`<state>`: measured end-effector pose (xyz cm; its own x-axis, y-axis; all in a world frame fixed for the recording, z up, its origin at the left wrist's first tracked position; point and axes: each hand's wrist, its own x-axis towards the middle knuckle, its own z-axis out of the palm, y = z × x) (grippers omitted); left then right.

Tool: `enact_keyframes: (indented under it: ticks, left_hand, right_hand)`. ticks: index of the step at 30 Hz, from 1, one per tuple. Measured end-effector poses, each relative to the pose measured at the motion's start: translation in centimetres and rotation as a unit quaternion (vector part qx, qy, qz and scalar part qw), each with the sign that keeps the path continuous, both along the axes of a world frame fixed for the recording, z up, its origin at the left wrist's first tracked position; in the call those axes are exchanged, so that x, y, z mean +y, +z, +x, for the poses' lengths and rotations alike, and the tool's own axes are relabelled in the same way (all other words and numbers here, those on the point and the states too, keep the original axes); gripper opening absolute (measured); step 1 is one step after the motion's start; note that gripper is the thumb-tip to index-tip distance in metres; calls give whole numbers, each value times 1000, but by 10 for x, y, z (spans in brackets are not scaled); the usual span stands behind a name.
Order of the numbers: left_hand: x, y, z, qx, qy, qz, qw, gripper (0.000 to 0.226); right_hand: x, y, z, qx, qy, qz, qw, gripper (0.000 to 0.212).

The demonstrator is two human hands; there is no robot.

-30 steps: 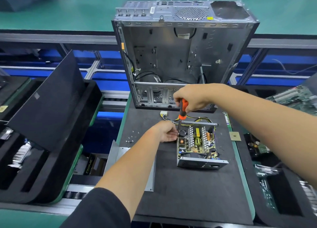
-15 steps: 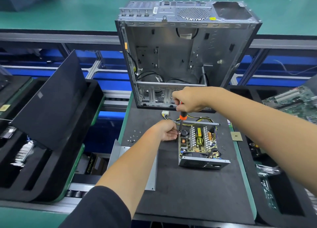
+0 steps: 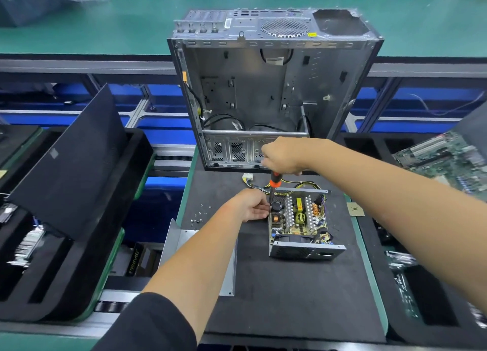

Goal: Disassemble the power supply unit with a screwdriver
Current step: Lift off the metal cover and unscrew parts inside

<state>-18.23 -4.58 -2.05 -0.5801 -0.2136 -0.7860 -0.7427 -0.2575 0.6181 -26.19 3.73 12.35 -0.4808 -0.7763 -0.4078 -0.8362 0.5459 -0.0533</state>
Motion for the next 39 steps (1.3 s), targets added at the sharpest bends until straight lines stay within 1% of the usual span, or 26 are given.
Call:
enact_keyframes:
  ticks: [2, 3, 5, 7, 8, 10, 11, 12, 13, 14, 15, 19, 21, 23, 25, 27, 29, 31, 34, 35, 37, 39]
  left_hand:
    - [-1, 0, 1, 4, -3, 7, 1000, 10]
    - [-1, 0, 2, 6, -2, 8, 1000, 10]
    - [-1, -1, 2, 10, 4, 9, 1000, 9]
    - [0, -2, 3, 14, 7, 9, 1000, 10]
    - [0, -2, 3, 14, 6, 10, 1000, 10]
    - [-1, -2, 3, 13, 3, 11, 1000, 11]
    - [-1, -1, 4, 11, 2, 12, 1000, 11]
    - [-2, -1, 4, 11, 4, 13, 1000, 13]
    - [-2, -1, 4, 10, 5, 13, 1000, 14]
    - [-3, -1, 4, 10, 6, 12, 1000, 17]
    - [-3, -1, 5, 9, 6, 12, 1000, 18]
    - [-2, -3, 5, 8, 12, 10, 1000, 21]
    - [-2, -3, 5, 8, 10, 7, 1000, 21]
    - [-1, -4, 5, 10, 3, 2, 1000, 19]
    - [-1, -4, 4, 12, -2, -2, 1000, 16]
    - [-2, -5, 5, 14, -3, -1, 1000, 15]
    - [-3, -6, 5, 17, -1, 4, 1000, 17]
    - [-3, -8, 5, 18, 0, 5, 1000, 19]
    - [-3, -9, 5, 21, -1, 2, 1000, 19]
    - [-3, -9, 6, 21, 0, 1, 1000, 20]
    - [-2, -9, 5, 19, -1, -1, 1000, 20]
    - [-2, -9, 5, 16, -1, -6, 1000, 19]
  right_hand:
    - [0, 2, -1, -15, 29, 6, 999, 15]
    - [2, 5, -2, -20, 39, 8, 999, 16]
    - [8, 12, -5, -47, 44, -4, 998, 26]
    - [11, 12, -6, -103, 32, -27, 994, 31]
    - [12, 9, -4, -120, 27, -34, 992, 28]
    - [12, 2, -1, -109, 1, -44, 993, 11]
    - [10, 2, 0, -88, -19, -36, 995, 22]
    - [8, 2, 0, -64, -46, -16, 997, 41]
    - [7, 2, -1, -47, -68, 5, 997, 54]
    - [6, 3, -3, -42, -77, 17, 996, 59]
    - [6, 3, -4, -48, -75, 16, 996, 54]
    - [9, 5, -5, -67, 3, 13, 998, 17]
    - [10, 8, -5, -71, 31, 13, 997, 22]
    - [11, 9, -3, -70, 37, -1, 997, 24]
    - [11, 7, -1, -67, 28, -4, 997, 20]
    - [10, 6, 2, -64, -14, 5, 998, 13]
    - [8, 4, 4, -25, -45, 34, 998, 12]
    - [5, 0, 3, 11, -38, 56, 998, 15]
    - [8, -1, -3, -26, -4, 22, 999, 12]
    - [11, 3, -4, -41, 7, 5, 999, 15]
    - [15, 8, -6, -67, 22, -25, 997, 28]
    - [17, 7, -6, -100, 15, -52, 994, 30]
